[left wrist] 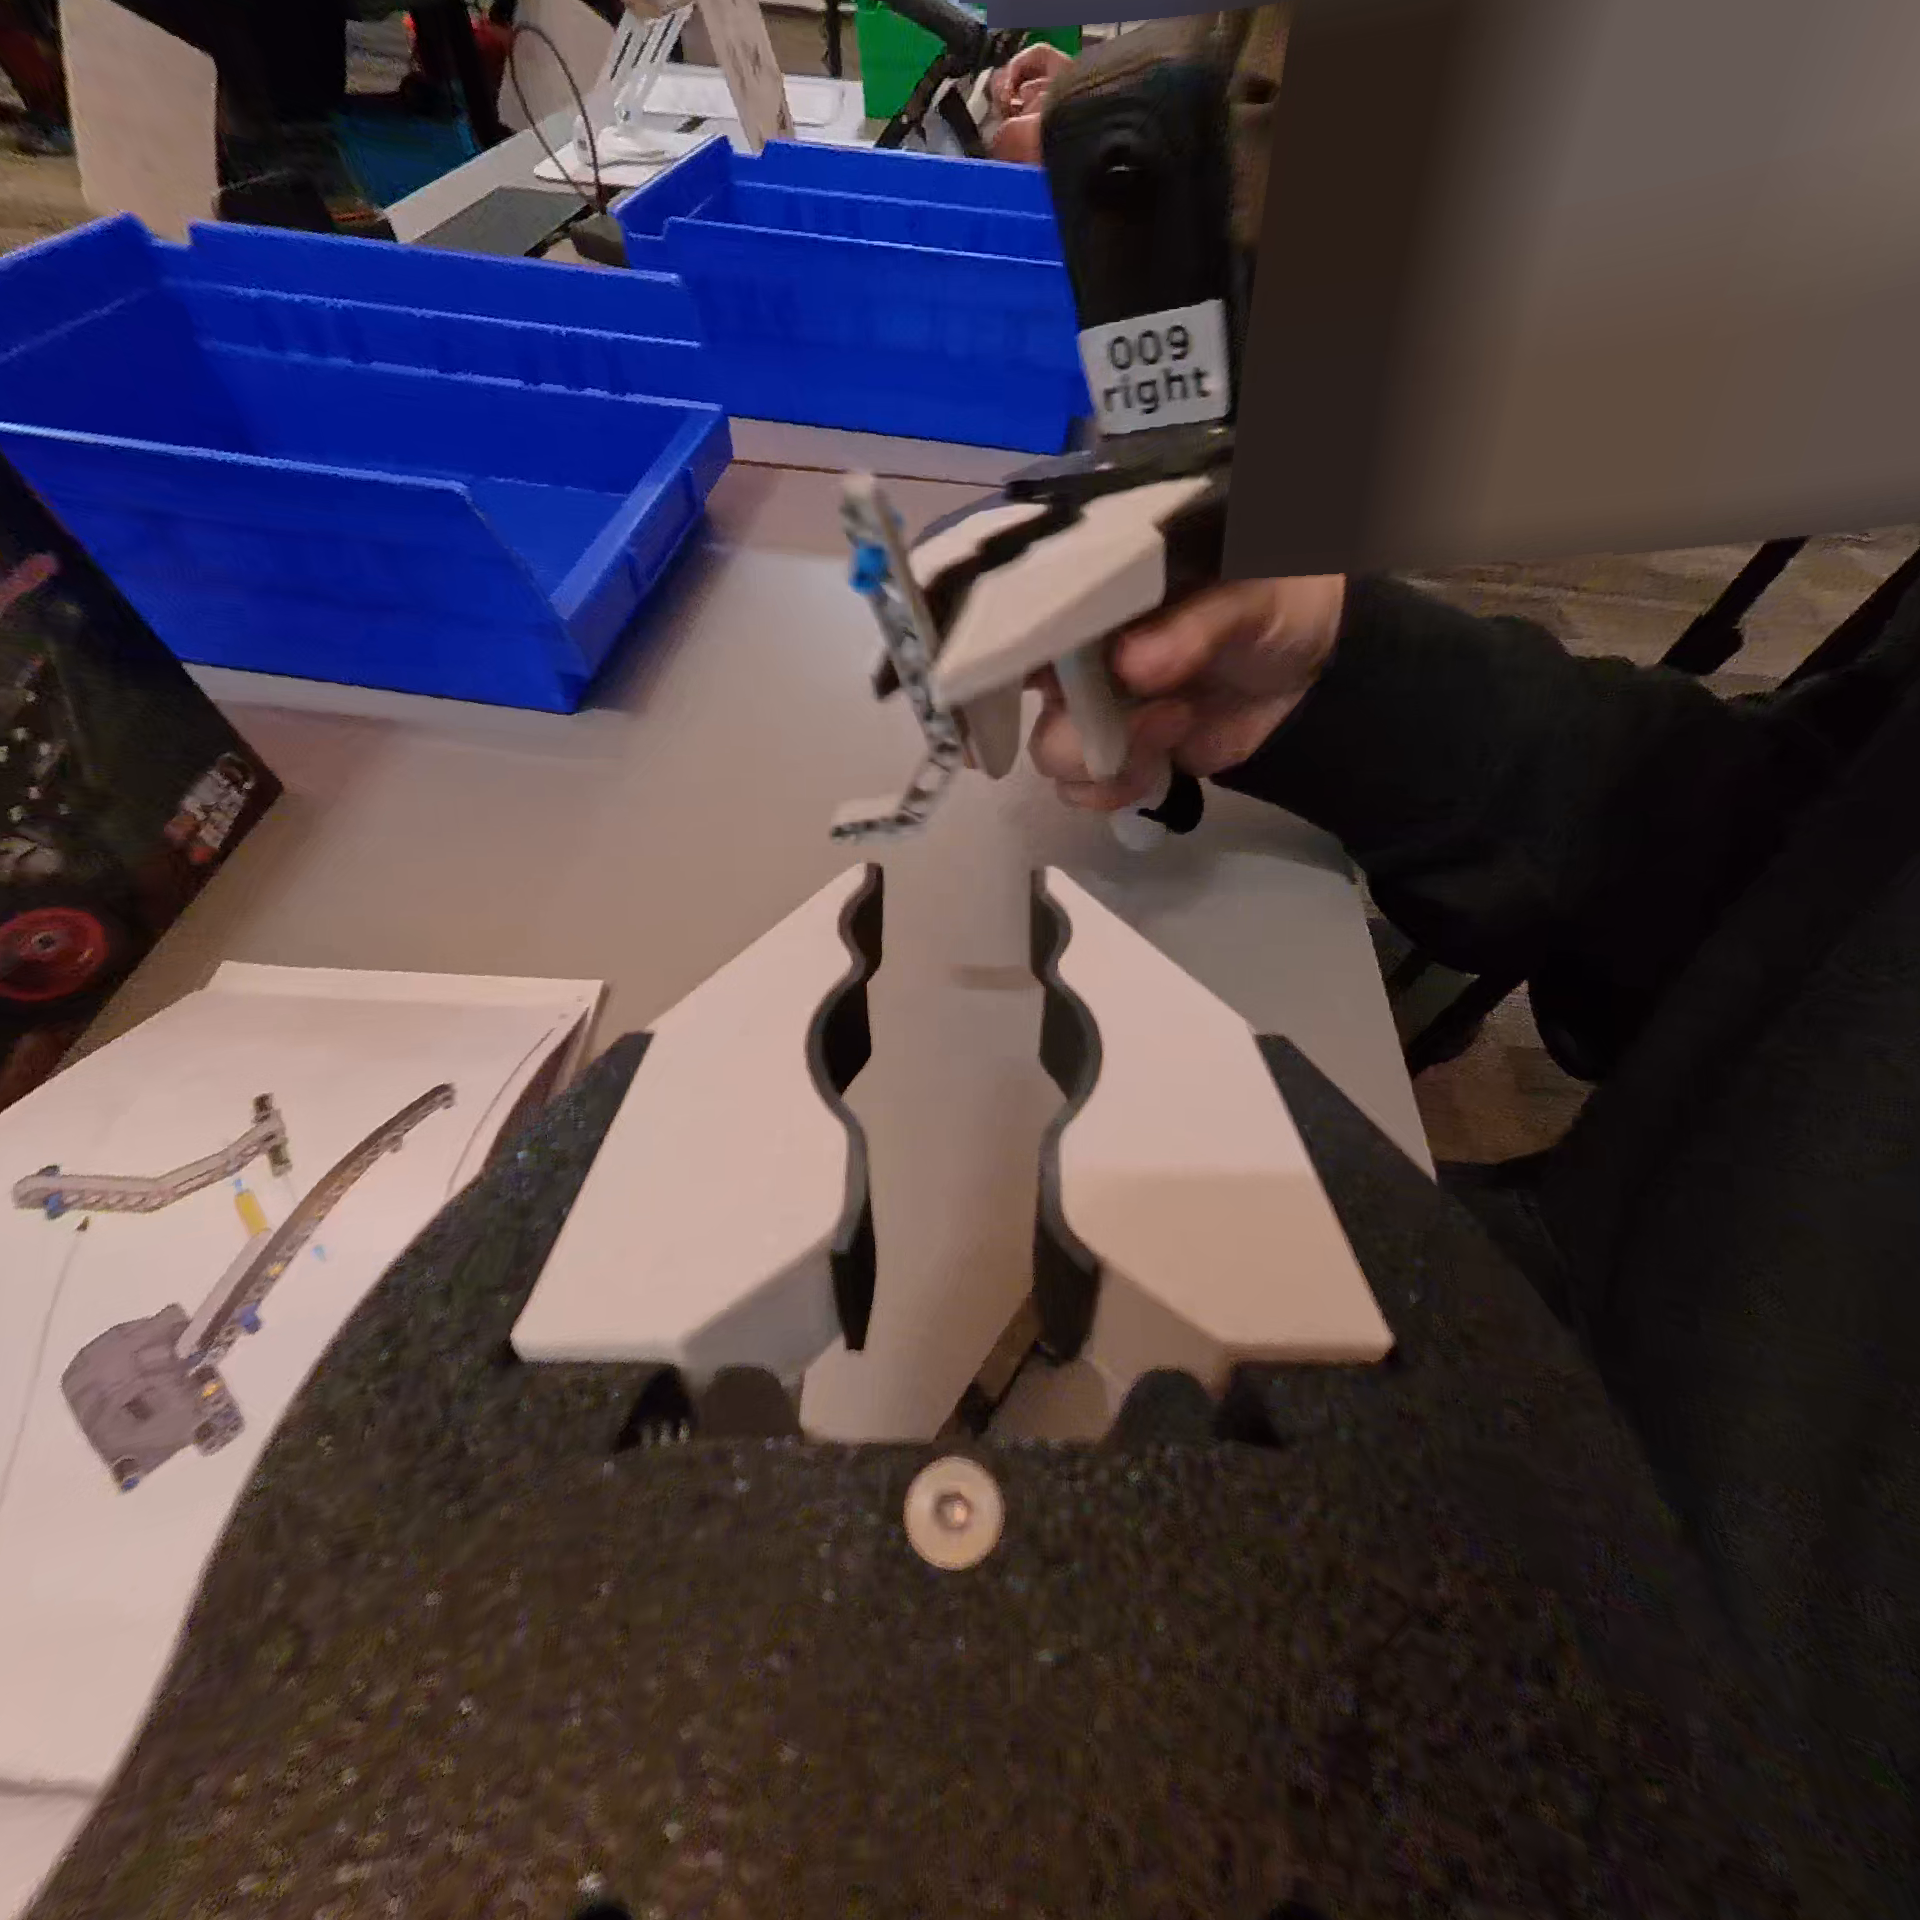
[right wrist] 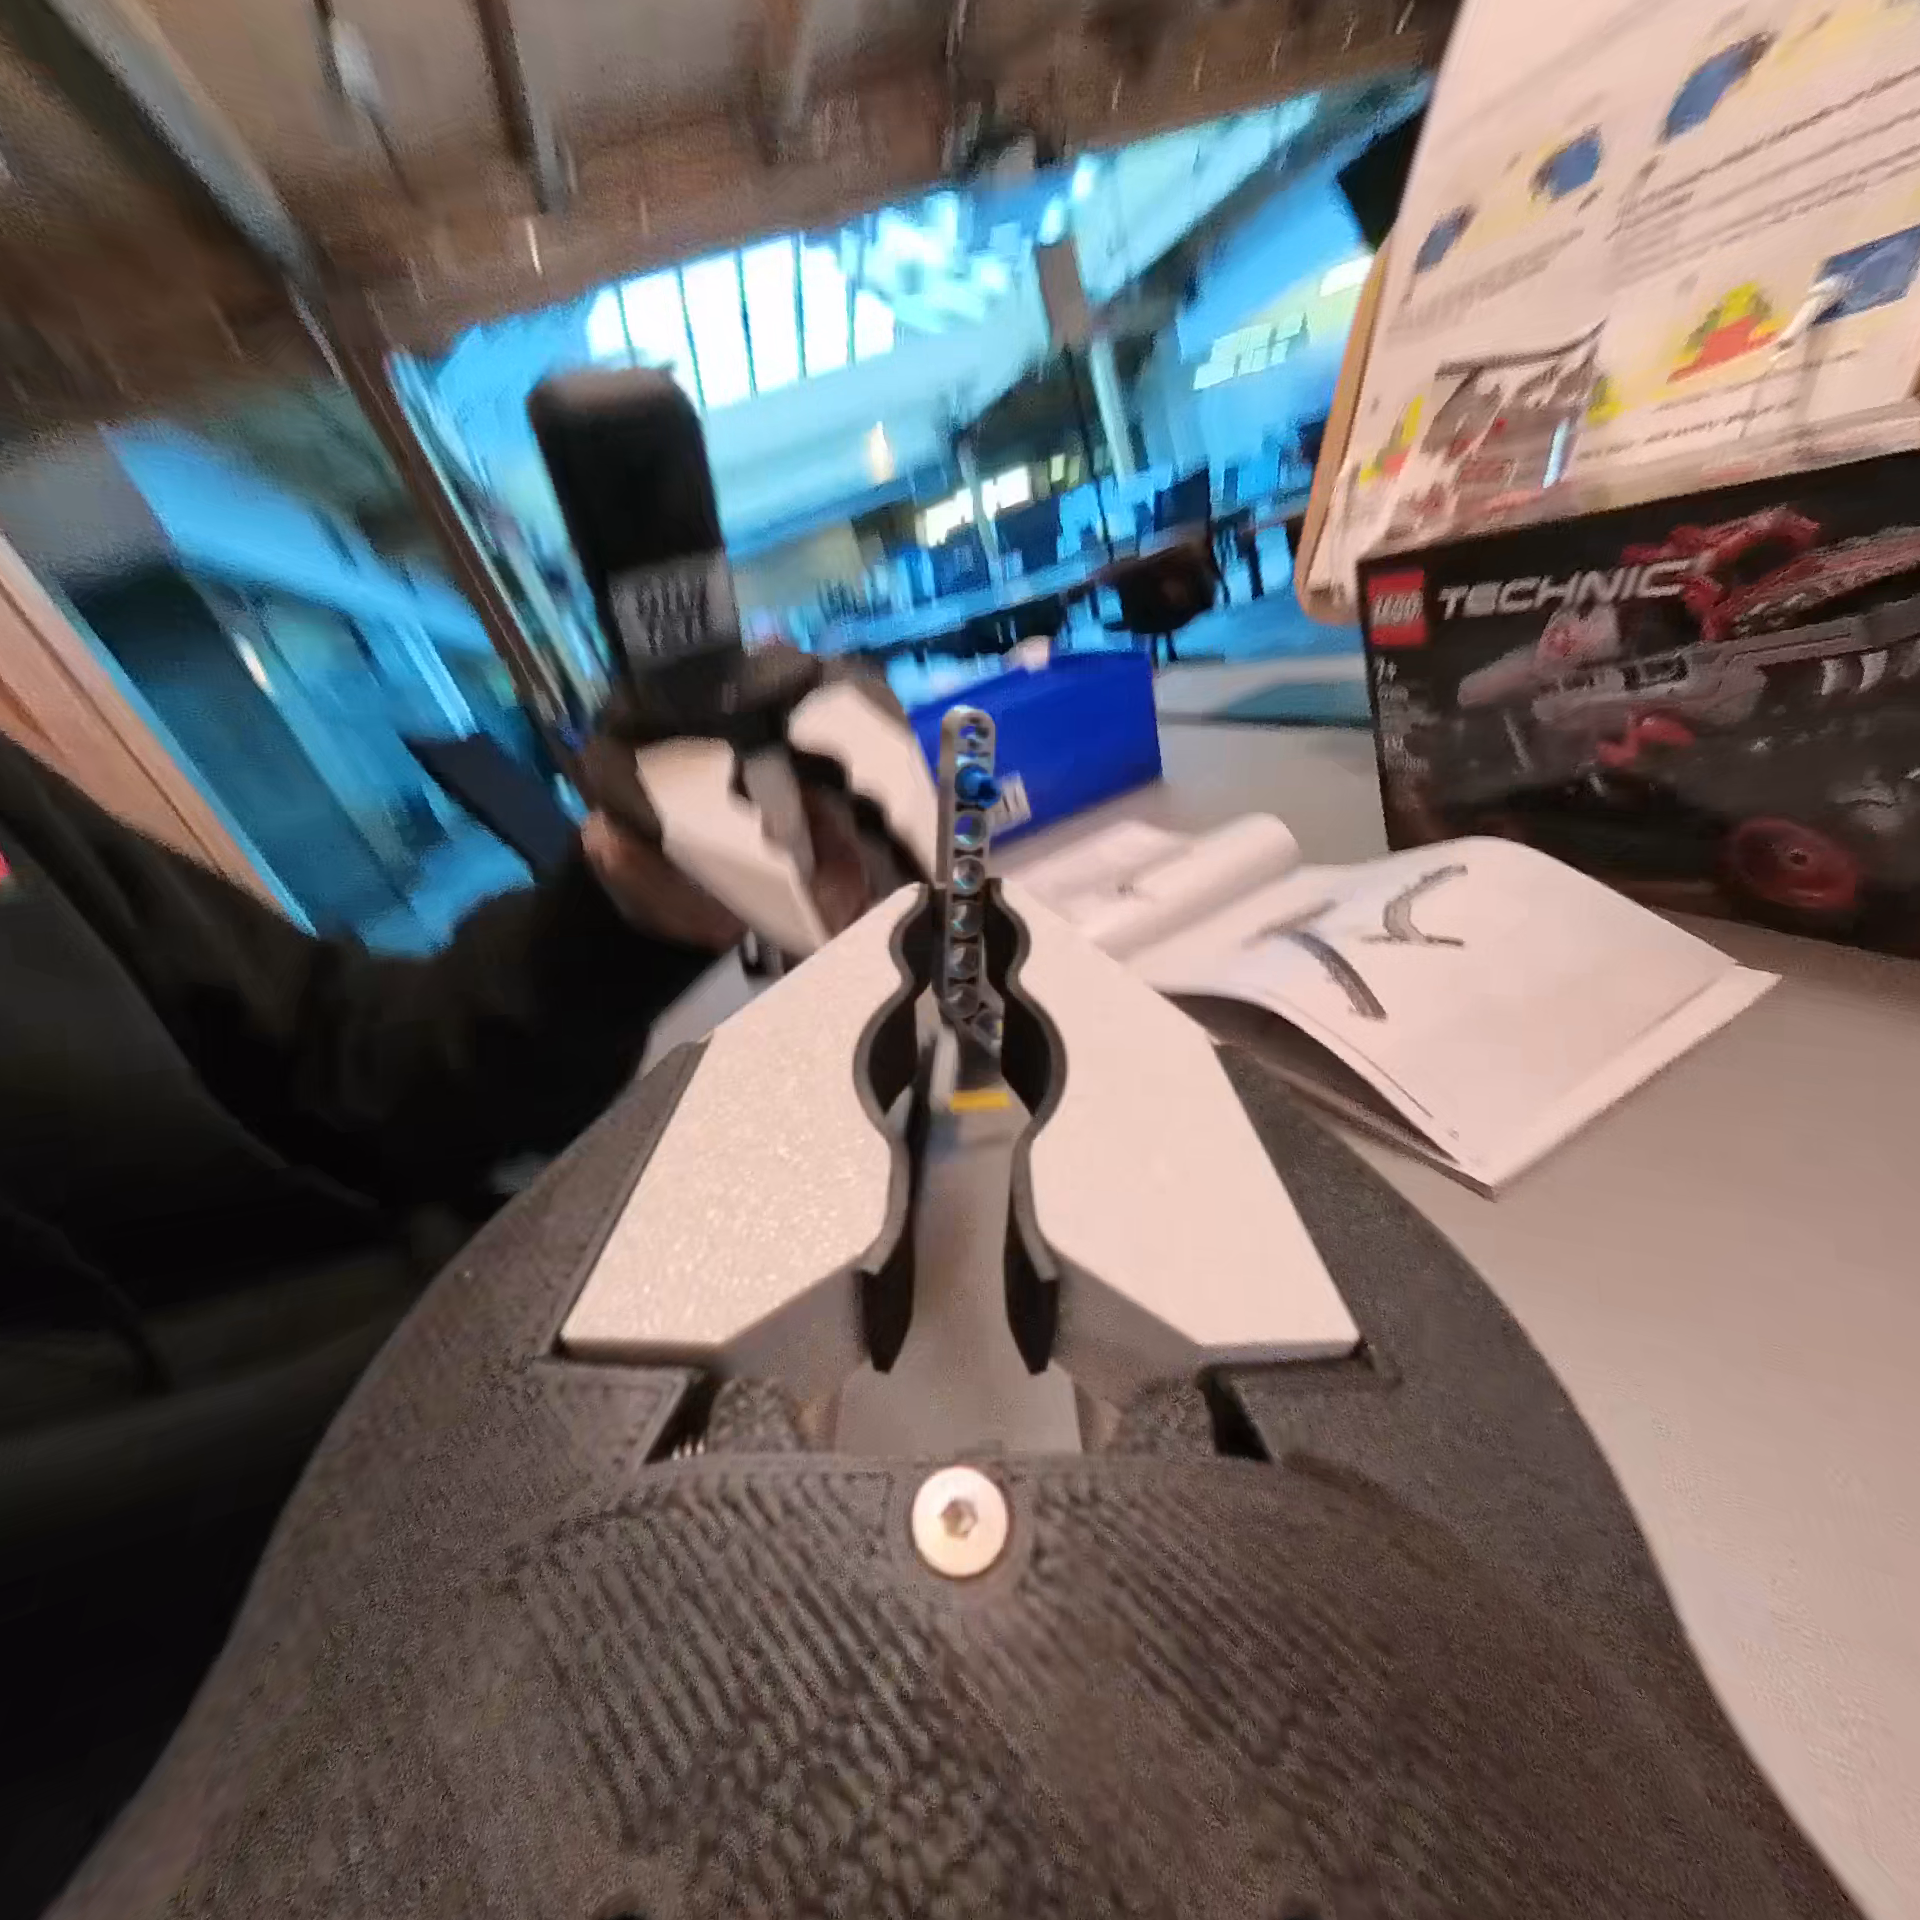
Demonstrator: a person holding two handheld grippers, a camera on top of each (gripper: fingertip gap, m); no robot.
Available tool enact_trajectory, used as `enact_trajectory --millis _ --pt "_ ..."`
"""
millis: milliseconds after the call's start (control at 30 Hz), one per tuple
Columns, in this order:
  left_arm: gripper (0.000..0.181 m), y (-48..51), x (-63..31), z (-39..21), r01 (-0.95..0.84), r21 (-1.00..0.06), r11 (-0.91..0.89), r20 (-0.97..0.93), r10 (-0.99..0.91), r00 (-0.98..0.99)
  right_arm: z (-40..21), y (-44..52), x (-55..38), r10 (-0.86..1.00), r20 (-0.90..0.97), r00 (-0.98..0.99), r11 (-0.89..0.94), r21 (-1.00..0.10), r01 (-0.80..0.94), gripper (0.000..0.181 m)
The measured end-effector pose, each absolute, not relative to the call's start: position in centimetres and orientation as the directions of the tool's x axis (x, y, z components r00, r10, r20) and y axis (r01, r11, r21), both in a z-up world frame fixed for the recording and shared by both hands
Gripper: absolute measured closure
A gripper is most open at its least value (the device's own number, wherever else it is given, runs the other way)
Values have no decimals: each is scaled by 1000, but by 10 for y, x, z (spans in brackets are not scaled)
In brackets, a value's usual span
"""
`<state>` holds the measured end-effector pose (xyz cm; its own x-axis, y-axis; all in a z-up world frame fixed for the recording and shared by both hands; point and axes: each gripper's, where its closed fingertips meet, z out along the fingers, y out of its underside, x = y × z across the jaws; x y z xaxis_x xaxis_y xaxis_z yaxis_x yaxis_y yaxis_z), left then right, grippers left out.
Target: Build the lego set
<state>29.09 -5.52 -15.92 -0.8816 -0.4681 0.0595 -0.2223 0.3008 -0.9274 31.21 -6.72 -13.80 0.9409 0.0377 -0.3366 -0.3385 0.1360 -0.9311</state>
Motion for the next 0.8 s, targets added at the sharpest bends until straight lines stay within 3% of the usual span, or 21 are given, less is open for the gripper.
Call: enact_trajectory --millis 233,333,400,700,800 --pt "152 -74 292 -165 -116 -944 309 -57 -500 -864 -119 -57 297 296 -516 804 220 -782 -583 176" --pt "176 -74 297 -163 -72 -947 313 -108 -522 -846 -121 -55 300 317 -569 759 221 -734 -642 176" --pt "176 -75 297 -163 -66 -944 323 -118 -520 -846 -122 -57 303 331 -587 739 230 -709 -666 175" --pt "176 -74 299 -165 -141 -943 301 -36 -515 -857 -141 -65 304 216 -488 846 175 -833 -525 160" --pt "176 -77 298 -163 -139 -948 286 -24 -501 -865 -141 -66 298 231 -437 869 169 -862 -478 167"
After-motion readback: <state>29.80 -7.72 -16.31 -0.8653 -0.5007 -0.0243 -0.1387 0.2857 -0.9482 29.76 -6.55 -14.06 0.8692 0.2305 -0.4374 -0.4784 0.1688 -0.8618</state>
